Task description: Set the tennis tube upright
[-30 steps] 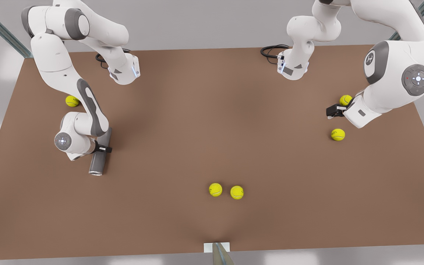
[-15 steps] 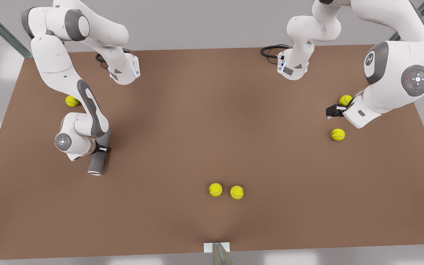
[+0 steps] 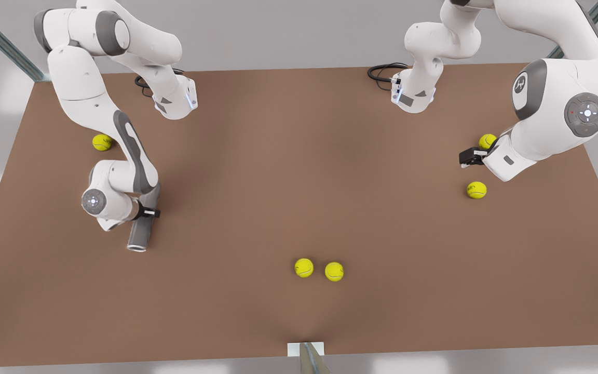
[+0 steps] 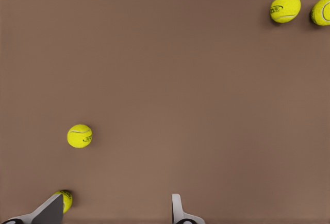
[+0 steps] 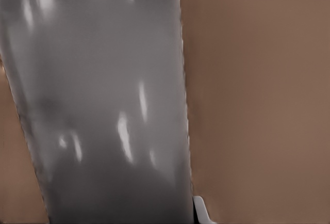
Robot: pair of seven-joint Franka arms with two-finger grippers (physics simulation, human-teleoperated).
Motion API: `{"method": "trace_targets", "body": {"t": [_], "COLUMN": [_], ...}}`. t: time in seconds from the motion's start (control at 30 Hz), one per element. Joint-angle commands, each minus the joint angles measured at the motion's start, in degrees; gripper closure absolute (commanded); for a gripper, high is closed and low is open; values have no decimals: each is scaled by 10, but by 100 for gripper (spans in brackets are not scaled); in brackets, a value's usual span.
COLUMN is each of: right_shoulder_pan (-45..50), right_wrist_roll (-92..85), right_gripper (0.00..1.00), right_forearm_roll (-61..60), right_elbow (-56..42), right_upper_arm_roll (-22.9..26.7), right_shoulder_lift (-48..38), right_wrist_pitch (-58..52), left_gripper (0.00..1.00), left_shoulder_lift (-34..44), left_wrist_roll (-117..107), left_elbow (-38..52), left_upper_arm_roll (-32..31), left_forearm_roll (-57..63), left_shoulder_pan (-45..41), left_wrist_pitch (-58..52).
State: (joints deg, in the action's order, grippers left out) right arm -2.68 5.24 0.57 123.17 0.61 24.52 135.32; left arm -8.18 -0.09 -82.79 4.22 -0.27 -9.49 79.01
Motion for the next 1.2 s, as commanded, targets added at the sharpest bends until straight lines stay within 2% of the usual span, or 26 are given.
{"method": "trace_targets", "body": {"t": [0.0, 0.43, 0.6, 0.87, 0.9, 0.93, 1.0, 1.07, 1.17], "right_shoulder_pan": [4, 228, 321, 413, 415, 416, 415, 413, 404], "right_wrist_roll": [0, -79, -161, -161, -161, -162, -184, -189, -223], "right_gripper": [23, 22, 21, 21, 3, 0, 0, 0, 0], "right_forearm_roll": [0, -1, 0, 0, 0, 0, -1, -2, -7], "right_elbow": [-6, -103, -195, -253, -253, -253, -253, -253, -252], "right_upper_arm_roll": [0, 0, 0, 0, 0, 0, -1, -1, -2], "right_shoulder_lift": [1, 7, 69, 103, 103, 103, 102, 94, 34], "right_wrist_pitch": [-9, -33, -33, -37, -37, -37, -44, -94, -191], "left_gripper": [0, 0, 0, 0, 0, 0, 0, 0, 0], "left_shoulder_lift": [0, 0, 0, 0, 0, 0, 0, 0, 1], "left_wrist_roll": [0, 0, 0, 1, 1, 1, 1, 0, 0], "left_elbow": [0, 0, 0, 0, 0, 0, 0, 0, 0], "left_upper_arm_roll": [0, 0, 0, 0, 0, 0, 0, 0, 0], "left_forearm_roll": [0, 0, 0, 1, 0, 0, 0, 0, 0], "left_shoulder_pan": [0, 0, 0, 0, 0, 0, 0, 0, 0], "left_wrist_pitch": [0, 1, 3, 4, 4, 4, 5, 5, 4]}}
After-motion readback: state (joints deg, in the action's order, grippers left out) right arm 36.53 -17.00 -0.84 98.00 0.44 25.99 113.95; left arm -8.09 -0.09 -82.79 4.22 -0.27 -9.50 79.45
